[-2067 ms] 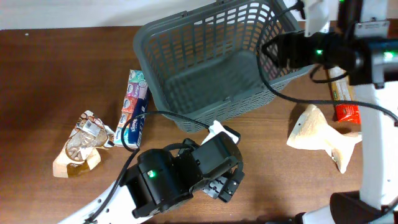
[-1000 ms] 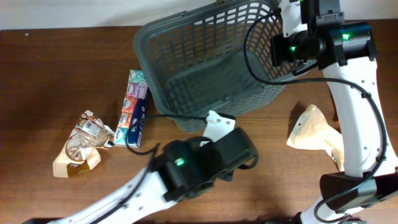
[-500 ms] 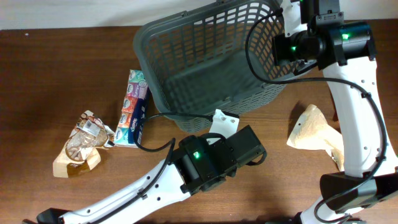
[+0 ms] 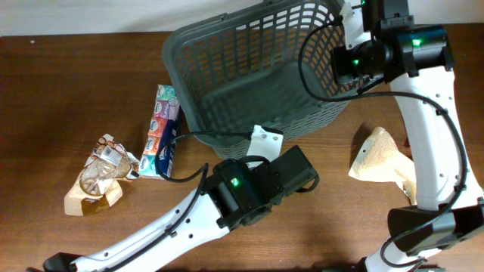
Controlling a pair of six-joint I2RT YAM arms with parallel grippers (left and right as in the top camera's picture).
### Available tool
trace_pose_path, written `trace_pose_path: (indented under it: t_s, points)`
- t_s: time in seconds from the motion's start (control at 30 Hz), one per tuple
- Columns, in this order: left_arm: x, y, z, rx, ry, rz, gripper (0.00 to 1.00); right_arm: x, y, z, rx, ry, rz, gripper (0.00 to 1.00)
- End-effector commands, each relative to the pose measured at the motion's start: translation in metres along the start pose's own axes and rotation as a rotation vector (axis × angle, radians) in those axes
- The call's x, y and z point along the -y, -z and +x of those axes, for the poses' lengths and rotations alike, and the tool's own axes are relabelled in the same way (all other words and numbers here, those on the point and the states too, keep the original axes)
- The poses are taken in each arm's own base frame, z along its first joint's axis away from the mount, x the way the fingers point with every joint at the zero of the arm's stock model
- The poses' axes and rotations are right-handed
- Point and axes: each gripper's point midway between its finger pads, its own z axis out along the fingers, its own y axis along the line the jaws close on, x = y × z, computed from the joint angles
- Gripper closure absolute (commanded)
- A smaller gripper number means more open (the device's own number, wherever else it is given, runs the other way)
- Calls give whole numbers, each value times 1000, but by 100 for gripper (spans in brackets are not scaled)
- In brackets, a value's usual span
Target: Pack container
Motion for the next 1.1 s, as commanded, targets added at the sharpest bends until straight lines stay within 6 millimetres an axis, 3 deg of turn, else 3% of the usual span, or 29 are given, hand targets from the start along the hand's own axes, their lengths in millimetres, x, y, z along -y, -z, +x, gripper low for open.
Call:
trace_pose_path:
  t_s: [0.0, 0.4, 1.07]
  points:
    - [-2, 1, -6, 25, -9, -13, 98, 1, -10, 0, -21, 6, 9, 96]
    - [0, -7, -4, 7, -20, -28, 98, 5, -35, 6, -82, 6, 24, 96]
    - [-5, -9, -11, 43, -18, -68, 98, 9, -37, 22, -153, 9, 52, 96]
